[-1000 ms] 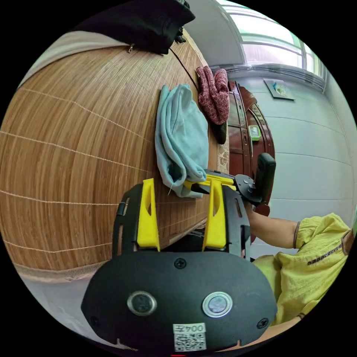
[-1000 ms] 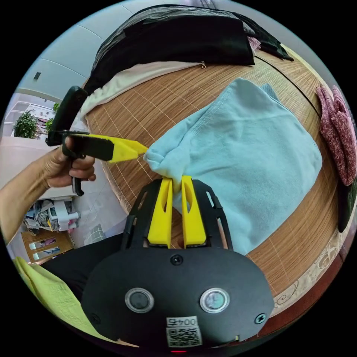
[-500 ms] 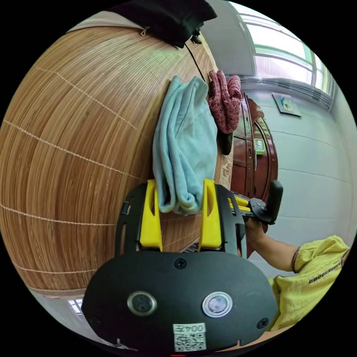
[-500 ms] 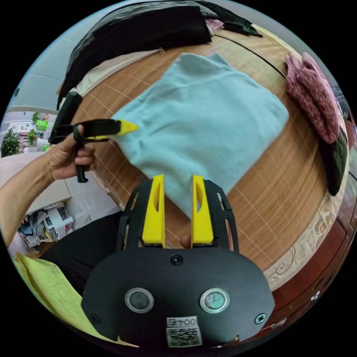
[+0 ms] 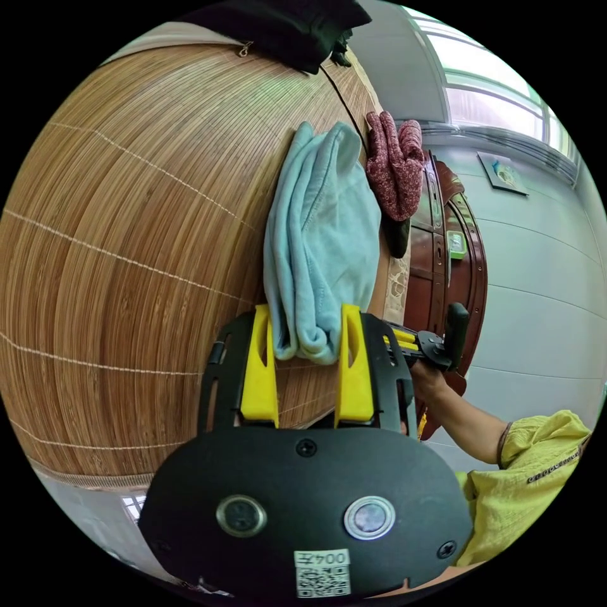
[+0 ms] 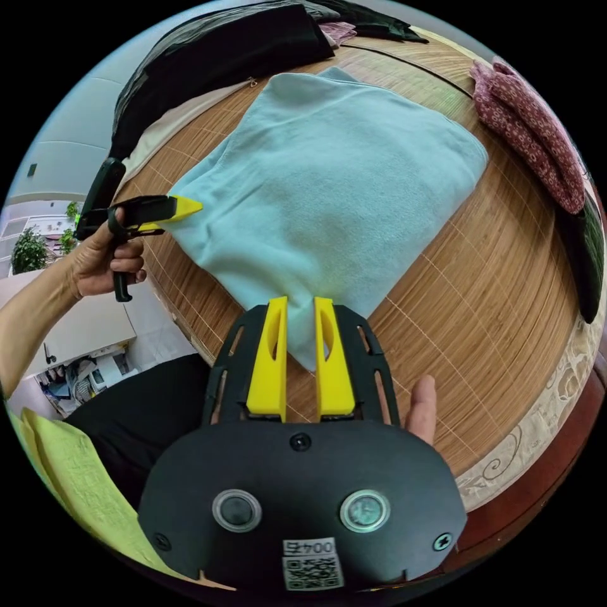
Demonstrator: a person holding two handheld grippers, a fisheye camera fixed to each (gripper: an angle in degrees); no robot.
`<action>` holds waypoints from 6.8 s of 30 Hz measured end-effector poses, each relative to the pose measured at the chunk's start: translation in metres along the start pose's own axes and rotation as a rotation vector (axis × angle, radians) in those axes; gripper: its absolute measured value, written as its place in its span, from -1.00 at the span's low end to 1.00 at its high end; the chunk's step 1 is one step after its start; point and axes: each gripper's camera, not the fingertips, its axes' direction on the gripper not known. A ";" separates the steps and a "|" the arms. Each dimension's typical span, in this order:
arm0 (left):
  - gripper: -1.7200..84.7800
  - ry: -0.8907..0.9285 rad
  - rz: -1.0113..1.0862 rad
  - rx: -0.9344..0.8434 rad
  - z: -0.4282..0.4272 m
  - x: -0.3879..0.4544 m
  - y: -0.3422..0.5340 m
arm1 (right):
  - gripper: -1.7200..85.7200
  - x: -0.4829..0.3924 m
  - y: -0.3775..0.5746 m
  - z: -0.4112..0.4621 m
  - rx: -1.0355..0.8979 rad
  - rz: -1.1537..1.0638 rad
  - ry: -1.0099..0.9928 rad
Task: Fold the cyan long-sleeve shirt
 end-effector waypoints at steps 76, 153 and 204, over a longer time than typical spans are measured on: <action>-0.75 -0.100 0.625 0.128 0.542 0.474 -0.147 | -0.82 0.568 -0.084 -1.008 0.658 0.144 -0.022; -0.96 -0.785 -0.328 0.098 0.110 0.368 0.213 | -0.98 0.210 0.188 -0.797 -0.073 0.369 -0.364; -0.86 -1.134 0.472 -0.102 -0.136 0.418 -0.342 | -0.78 -0.310 0.273 -0.612 0.285 1.105 -0.649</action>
